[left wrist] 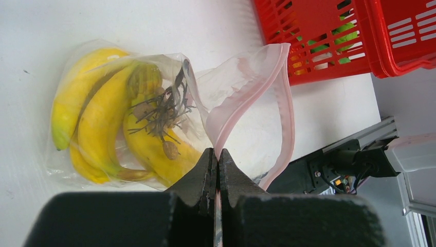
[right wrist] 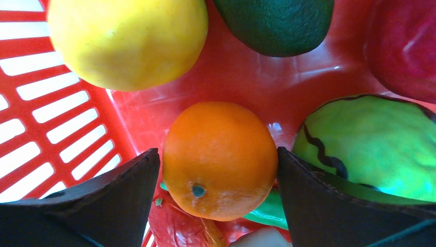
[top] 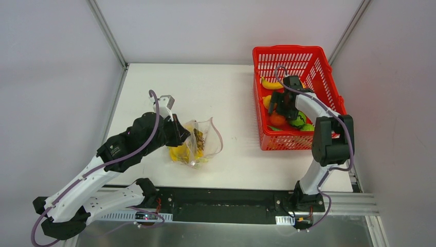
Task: Place the food in the zip-top bag and seal the zipper
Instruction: Pick up the fake fruit from the bin, then place the fake fruit in the zipper food storage bag.
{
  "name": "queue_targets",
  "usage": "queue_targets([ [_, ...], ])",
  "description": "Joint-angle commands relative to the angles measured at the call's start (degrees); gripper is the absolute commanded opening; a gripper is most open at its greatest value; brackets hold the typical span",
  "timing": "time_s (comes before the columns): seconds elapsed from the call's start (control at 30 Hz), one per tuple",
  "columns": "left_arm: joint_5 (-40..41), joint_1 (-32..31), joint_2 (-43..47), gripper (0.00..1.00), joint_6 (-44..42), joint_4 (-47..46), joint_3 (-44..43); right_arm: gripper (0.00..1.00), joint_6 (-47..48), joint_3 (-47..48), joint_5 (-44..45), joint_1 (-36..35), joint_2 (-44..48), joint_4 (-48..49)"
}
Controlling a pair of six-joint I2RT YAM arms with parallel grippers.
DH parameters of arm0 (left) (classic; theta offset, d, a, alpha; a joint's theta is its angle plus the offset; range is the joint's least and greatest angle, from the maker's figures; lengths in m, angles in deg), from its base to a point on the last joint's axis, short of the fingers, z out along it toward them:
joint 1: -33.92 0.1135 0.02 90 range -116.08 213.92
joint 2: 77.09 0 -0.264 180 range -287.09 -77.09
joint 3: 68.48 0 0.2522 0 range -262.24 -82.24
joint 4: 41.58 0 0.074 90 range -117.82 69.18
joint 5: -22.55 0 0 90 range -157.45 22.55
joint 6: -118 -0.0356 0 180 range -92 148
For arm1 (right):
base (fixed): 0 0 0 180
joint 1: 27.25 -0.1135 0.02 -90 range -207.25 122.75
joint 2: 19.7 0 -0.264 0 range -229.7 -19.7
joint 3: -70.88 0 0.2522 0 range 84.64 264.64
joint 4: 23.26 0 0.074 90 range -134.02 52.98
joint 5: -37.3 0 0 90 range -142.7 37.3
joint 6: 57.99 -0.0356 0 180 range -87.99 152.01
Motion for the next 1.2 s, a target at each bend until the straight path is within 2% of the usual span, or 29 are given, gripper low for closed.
queue_targets([
  [0.0, 1.14, 0.75, 0.84, 0.00, 0.68, -0.92, 0.37, 0.85, 1.33, 1.32, -3.21, 0.28, -1.21, -3.23],
  [0.07, 1.38, 0.74, 1.24, 0.00, 0.73, -0.96, 0.53, 0.87, 1.38, 1.25, -3.54, 0.27, -0.87, -4.28],
  [0.13, 1.56, 0.71, 1.28, 0.00, 0.73, -0.97, 0.63, 0.83, 1.73, 0.21, -3.87, 0.30, -0.06, -3.31],
  [0.33, 0.86, 0.67, 0.42, 0.00, 0.43, -0.88, -0.32, 0.60, 0.94, 0.15, -2.26, 0.32, 0.81, -2.38],
  [0.43, 0.98, 0.68, 0.39, 0.00, 0.38, -0.77, -0.40, 0.55, 0.72, -0.14, -3.27, 0.32, 3.64, -2.42],
  [0.73, 0.47, 0.70, -0.17, 0.00, 0.40, -1.32, -0.61, 0.51, -2.66, -7.32, -8.23, 0.31, 22.00, 4.63],
  [0.87, 0.03, 0.70, -0.61, 0.00, 0.36, -1.44, -1.20, 0.50, -5.79, -7.74, -10.05, 0.22, 31.00, 6.90],
  [1.03, -0.54, 0.67, -1.21, 0.00, 0.29, -1.89, -1.56, 0.50, -9.92, -9.81, -21.25, 0.22, 41.39, 14.21],
  [1.1, -0.78, 0.68, -1.39, 0.00, 0.38, -2.20, -1.49, 0.50, -12.21, -10.83, -29.61, 0.22, 43.73, 17.85],
  [1.17, -0.99, 0.73, -1.62, 0.00, 0.38, -2.52, -1.46, 0.50, -13.94, -12.04, -42.15, 0.11, 44.41, 23.22],
])
